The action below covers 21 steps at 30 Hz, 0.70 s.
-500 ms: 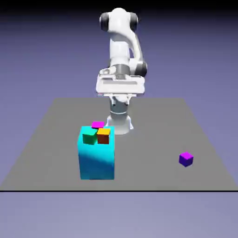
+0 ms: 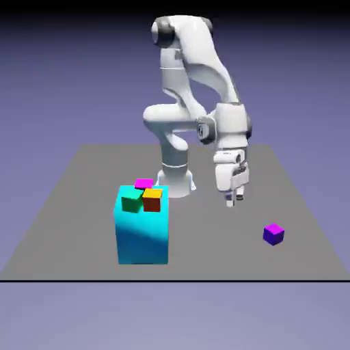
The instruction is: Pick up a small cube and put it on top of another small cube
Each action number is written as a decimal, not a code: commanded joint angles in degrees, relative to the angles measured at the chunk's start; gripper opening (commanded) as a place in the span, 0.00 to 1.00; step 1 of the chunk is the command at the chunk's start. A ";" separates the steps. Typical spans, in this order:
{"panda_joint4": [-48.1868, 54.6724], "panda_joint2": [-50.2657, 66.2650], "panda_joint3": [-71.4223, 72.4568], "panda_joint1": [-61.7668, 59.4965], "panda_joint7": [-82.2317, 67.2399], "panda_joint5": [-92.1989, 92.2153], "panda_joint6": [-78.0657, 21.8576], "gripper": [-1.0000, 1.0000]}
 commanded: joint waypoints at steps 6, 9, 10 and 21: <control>5.19 11.89 7.15 1.32 -14.95 -3.54 -4.41 0.50; 7.79 17.84 10.73 2.38 -22.43 -5.31 -6.62 0.50; 8.65 19.80 11.91 2.73 -24.90 -5.90 -7.35 0.50; 11.07 28.48 3.82 9.72 -20.16 -12.69 -1.09 0.00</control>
